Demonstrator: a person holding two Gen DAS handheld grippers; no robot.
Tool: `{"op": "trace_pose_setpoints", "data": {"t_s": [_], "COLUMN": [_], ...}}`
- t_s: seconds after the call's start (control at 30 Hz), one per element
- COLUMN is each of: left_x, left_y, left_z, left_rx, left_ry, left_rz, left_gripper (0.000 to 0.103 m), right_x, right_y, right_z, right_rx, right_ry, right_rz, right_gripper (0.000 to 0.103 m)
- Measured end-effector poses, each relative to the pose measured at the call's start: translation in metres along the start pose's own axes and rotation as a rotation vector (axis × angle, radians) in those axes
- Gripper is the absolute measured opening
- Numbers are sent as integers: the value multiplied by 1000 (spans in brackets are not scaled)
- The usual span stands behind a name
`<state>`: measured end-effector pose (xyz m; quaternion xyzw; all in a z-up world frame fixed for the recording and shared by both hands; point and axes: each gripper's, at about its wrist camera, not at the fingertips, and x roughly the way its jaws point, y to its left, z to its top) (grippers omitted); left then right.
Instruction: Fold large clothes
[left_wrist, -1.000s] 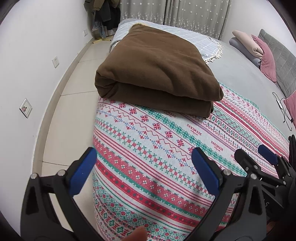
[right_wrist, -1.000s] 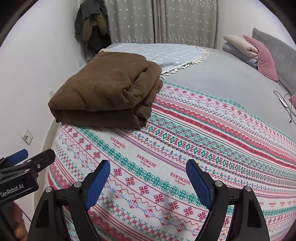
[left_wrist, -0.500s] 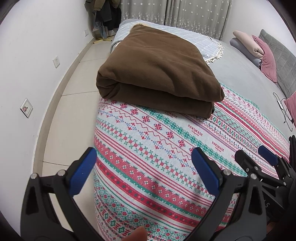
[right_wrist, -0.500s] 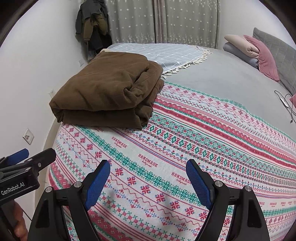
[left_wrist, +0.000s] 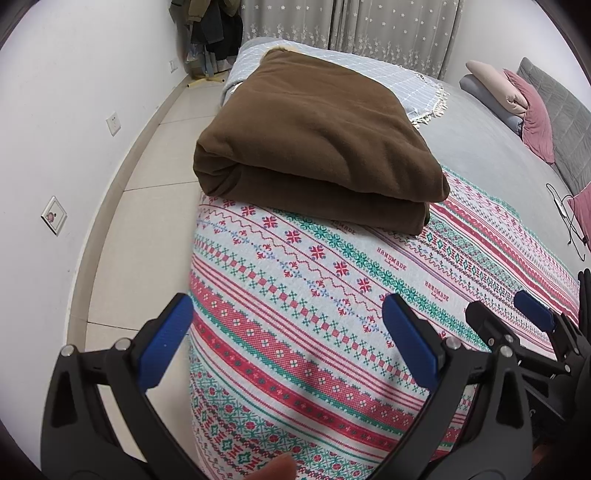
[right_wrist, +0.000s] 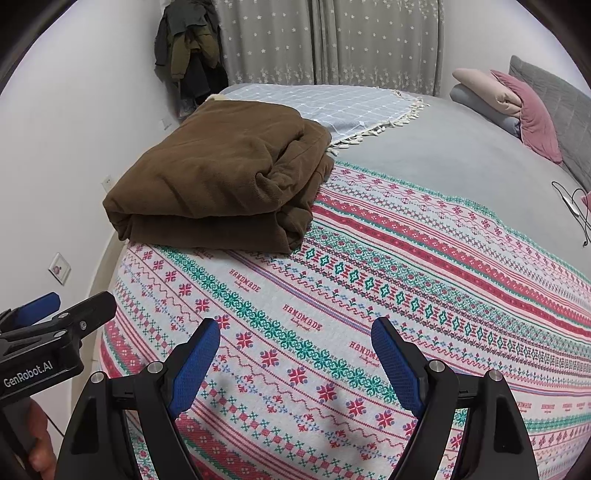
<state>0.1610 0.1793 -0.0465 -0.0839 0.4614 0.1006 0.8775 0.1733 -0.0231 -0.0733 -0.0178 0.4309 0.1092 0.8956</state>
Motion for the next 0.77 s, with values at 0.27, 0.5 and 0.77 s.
{"op": "trace_pose_setpoints", "data": {"t_s": [0.27, 0.5, 0.77], "left_x": [1, 1, -3], "left_y": [0, 1, -1], "left_z": [1, -1, -4], "left_rx": [2, 1, -9], "left_ry": [0, 7, 7], "left_rz": [0, 5, 24], "left_gripper": [102, 102, 102], "right_x": [0, 0, 5], "right_y": [0, 0, 5], "right_z": [0, 0, 1], "right_rx": [0, 5, 3], "right_ry": [-1, 0, 15], "right_rz": [2, 12, 41], "right_gripper": [85, 85, 85]}}
